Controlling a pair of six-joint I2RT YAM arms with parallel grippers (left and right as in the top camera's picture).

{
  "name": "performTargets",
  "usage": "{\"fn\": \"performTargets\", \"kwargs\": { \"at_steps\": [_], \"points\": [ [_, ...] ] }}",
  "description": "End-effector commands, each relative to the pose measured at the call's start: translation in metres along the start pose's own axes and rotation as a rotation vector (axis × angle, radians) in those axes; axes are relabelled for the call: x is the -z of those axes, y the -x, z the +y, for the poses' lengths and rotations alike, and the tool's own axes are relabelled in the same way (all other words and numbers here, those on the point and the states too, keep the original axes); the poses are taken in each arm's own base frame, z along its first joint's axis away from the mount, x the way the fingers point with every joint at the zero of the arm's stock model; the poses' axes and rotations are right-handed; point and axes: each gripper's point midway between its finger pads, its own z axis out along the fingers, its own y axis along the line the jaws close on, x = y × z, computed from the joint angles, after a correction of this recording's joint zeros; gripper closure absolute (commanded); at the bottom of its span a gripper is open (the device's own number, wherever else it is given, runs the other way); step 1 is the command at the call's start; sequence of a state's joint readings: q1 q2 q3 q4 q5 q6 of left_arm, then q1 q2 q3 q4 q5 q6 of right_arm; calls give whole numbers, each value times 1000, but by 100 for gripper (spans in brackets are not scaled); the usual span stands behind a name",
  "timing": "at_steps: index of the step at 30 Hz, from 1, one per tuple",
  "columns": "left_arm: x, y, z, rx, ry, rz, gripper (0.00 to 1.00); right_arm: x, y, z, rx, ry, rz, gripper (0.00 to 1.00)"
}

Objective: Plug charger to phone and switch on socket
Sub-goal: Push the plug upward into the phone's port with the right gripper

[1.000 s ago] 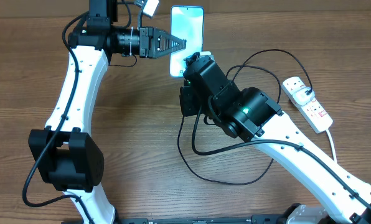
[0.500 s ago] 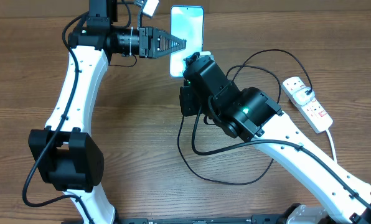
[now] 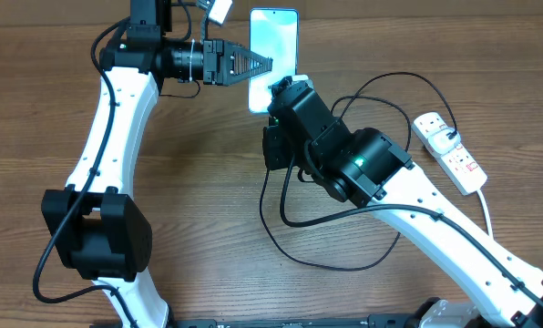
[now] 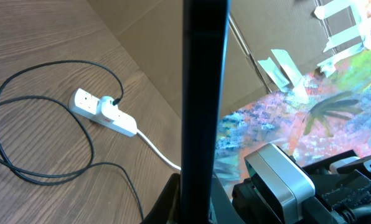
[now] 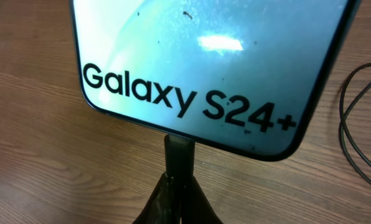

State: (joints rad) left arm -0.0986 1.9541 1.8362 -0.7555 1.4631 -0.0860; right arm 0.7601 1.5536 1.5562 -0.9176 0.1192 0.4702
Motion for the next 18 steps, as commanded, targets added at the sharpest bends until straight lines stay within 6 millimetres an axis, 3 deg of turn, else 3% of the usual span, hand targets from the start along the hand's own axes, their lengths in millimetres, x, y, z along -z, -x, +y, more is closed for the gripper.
{"fn": "performTargets", "kwargs": {
  "at_steps": [1, 7, 18],
  "points": [
    [-1, 5, -24, -105, -49, 4, 96, 4, 11, 2, 2, 3, -32, 96],
    [-1, 6, -15, -111, 3, -1, 96, 4, 7, 2, 4, 5, -17, 96],
    [-1, 5, -24, -110, -48, 3, 96, 4, 7, 2, 4, 7, -14, 96]
  ]
}}
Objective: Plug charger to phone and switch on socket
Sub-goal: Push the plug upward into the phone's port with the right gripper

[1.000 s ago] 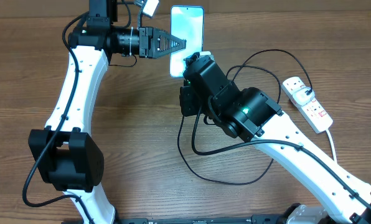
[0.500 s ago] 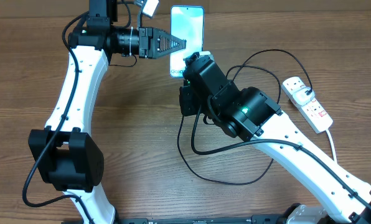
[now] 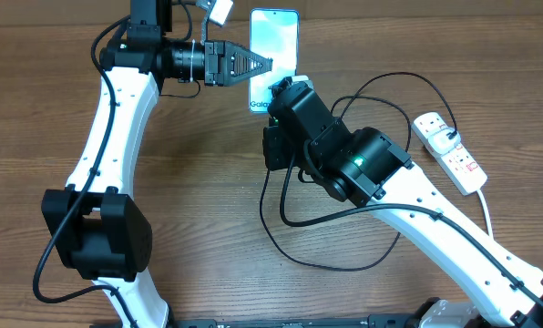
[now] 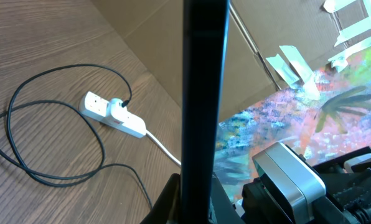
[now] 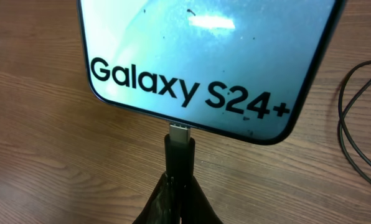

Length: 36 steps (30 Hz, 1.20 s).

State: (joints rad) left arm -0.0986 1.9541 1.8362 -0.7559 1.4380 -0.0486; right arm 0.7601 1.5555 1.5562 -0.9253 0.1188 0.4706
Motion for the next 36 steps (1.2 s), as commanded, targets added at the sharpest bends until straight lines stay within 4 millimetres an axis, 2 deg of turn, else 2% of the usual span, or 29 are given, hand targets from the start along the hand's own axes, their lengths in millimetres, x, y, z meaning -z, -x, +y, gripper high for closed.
{"fn": "performTargets", "kwargs": {
  "at_steps": [1, 16, 20, 36],
  "points": [
    [0, 5, -30, -72, -84, 4, 96, 4, 8, 3, 4, 11, -22, 96],
    [0, 5, -28, -76, -74, 3, 96, 4, 8, 4, 4, 18, -19, 96],
    [-1, 6, -21, -73, -29, 0, 96, 5, 8, 4, 4, 18, -19, 96],
    [0, 5, -26, -66, -61, 3, 96, 5, 9, 5, 3, 19, -22, 96]
  ]
}}
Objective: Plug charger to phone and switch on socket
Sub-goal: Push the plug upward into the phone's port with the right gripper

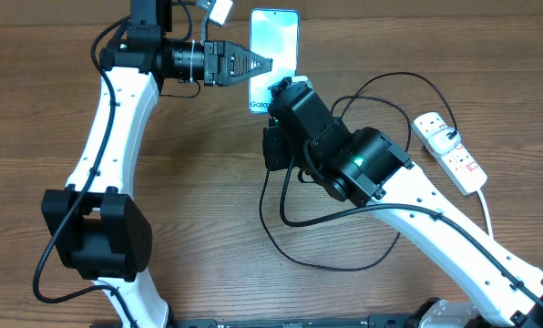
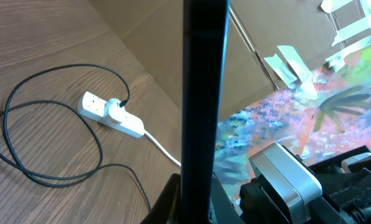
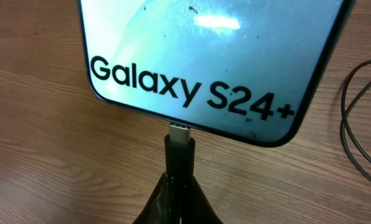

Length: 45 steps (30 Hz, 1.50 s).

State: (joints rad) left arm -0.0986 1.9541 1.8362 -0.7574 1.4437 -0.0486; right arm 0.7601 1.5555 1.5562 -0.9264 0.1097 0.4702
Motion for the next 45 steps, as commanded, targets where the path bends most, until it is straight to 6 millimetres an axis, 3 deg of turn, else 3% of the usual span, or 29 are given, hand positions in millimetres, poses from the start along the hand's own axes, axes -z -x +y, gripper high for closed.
{"fn": "performTargets", "kwargs": {
  "at_steps": [1, 45],
  "points": [
    [-1, 6, -25, -68, -55, 2, 96, 5, 10, 4, 3, 12, -29, 96],
    [-1, 6, -24, -68, -47, 2, 96, 5, 9, 3, 3, 11, -25, 96]
  ]
}}
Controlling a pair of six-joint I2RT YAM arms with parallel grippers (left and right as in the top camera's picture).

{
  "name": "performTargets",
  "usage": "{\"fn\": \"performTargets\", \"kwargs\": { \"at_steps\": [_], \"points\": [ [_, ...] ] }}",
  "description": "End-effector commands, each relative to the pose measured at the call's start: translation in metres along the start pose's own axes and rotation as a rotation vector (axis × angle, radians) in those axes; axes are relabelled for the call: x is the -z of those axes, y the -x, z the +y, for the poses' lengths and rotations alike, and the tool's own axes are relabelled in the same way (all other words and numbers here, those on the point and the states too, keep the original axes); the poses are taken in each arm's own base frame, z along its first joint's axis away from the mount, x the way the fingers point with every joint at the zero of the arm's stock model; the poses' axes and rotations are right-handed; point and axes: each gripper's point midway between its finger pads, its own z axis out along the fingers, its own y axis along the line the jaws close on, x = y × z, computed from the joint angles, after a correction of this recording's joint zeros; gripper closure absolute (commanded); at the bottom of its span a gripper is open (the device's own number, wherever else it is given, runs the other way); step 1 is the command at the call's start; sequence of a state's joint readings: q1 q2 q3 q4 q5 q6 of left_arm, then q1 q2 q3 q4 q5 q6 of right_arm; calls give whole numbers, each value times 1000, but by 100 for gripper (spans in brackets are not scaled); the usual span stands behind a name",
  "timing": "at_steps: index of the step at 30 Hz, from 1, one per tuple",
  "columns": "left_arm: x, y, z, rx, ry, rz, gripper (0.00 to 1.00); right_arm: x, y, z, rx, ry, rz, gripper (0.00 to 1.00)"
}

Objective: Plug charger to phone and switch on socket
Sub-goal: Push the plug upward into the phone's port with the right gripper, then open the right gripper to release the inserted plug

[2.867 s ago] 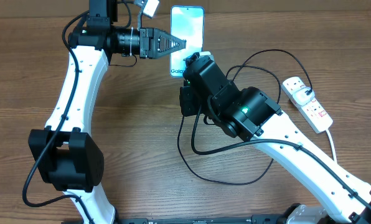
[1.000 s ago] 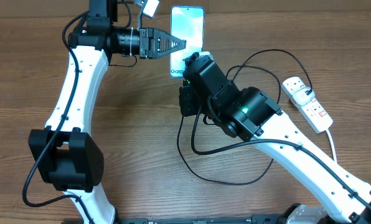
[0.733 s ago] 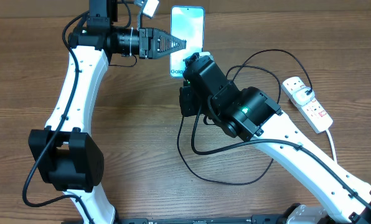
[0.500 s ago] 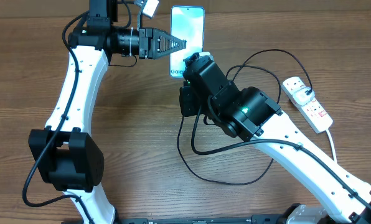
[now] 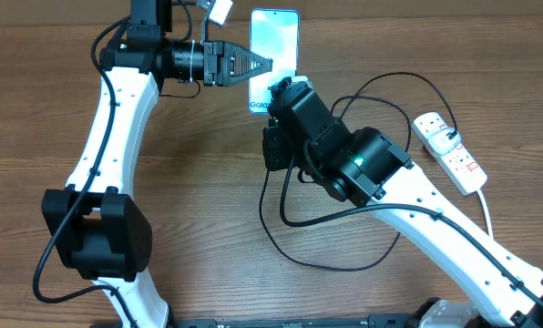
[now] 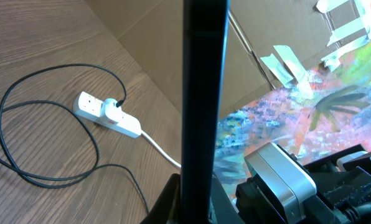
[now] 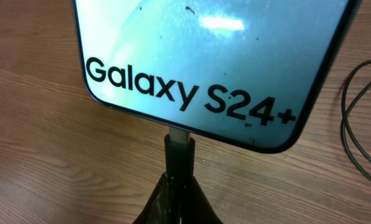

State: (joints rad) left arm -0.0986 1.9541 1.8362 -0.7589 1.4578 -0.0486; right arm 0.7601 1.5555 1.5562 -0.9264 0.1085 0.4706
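Note:
The phone shows a lit "Galaxy S24+" screen. My left gripper is shut on its side; in the left wrist view the phone appears as a dark edge-on bar rising from that gripper. My right gripper is shut on the black charger plug. The plug's silver tip meets the phone's bottom edge, with only a sliver showing. The white socket strip lies at the right with the charger's adapter in it.
The black charger cable loops over the wooden table between the right arm and the strip. A cardboard wall stands behind the table. The right arm's wrist camera is close beside the phone.
The phone's bottom edge now sits closer to the plug body, and less of the silver tip shows. Both grippers keep their holds, and the overhead view looks the same.
At first the phone's bottom edge covered the plug's tip. Then the silver tip showed below the edge, and it still showed a moment later. Now it is mostly covered again. Throughout, the left gripper held the phone and the right held the plug.

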Motion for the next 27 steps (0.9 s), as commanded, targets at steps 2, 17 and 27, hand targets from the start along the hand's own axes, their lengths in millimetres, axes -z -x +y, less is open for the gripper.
{"fn": "performTargets", "kwargs": {
  "at_steps": [2, 17, 27],
  "points": [
    [-1, 6, -21, -69, -33, 2, 96, 5, 9, 3, 3, 10, -26, 96],
    [-1, 6, -23, -69, -45, 3, 96, 5, 12, 4, 8, 16, -36, 96],
    [-1, 5, -23, -63, -43, 3, 96, 5, 14, 5, 27, 18, -47, 96]
  ]
}}
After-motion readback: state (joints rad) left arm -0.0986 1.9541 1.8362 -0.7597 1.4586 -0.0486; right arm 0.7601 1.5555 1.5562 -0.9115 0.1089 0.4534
